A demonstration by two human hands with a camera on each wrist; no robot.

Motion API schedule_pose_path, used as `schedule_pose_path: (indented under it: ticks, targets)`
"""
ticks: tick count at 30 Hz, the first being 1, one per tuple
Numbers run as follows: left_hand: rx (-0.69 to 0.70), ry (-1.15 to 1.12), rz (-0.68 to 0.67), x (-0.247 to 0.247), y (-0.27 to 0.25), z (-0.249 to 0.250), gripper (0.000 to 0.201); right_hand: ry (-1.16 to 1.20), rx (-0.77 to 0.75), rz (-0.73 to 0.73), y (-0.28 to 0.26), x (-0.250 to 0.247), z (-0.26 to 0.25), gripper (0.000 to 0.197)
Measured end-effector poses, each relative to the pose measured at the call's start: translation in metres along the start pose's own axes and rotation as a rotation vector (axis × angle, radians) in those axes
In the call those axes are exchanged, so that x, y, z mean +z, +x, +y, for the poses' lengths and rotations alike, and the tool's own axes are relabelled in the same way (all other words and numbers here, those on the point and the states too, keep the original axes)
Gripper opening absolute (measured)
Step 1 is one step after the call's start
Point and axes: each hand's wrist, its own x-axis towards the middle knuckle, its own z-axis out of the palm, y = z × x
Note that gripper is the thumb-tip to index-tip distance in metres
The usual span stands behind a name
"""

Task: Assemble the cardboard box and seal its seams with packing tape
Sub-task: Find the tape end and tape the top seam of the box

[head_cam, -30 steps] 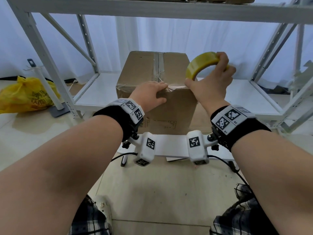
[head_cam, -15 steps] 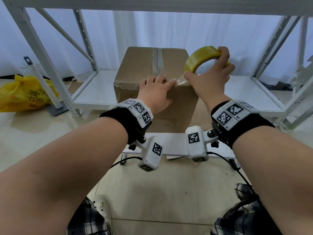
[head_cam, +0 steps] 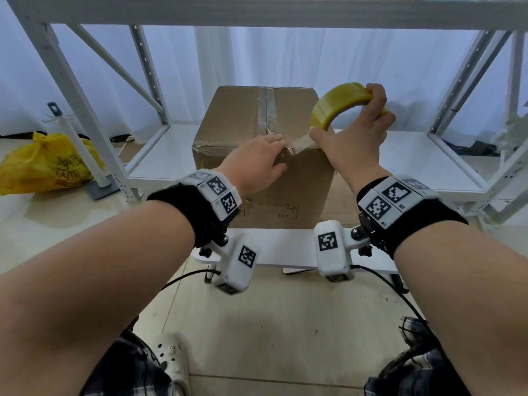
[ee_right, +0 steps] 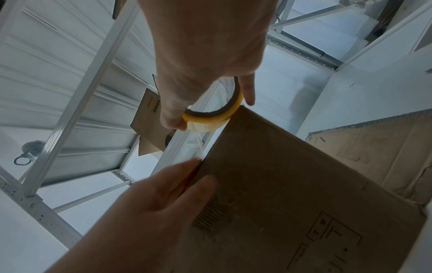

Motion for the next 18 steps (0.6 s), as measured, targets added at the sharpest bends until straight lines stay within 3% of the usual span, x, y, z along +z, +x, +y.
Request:
schedule_pose_path:
  ticks: [3,7,12,18]
  targets:
    - [0.020,0.034,-0.031,0.005,0.015,0.008,0.057,0.034,0.021,0.001,-0.001,0.001,-0.004,0.091]
    - [-0.078,0.094,-0.011,0.007,0.025,0.015,0.056,0.129,0.088,0.043,-0.001,0.003,-0.011,0.081]
    - [-0.058,0.034,0.102,0.022,0.011,0.011,0.051,0.211,0.243,-0.011,0.003,0.001,-0.011,0.094]
    - [-0.071,-0.025,0.133,0.017,0.014,0.011,0.049,0.176,0.218,0.000,0.006,-0.003,-0.012,0.092]
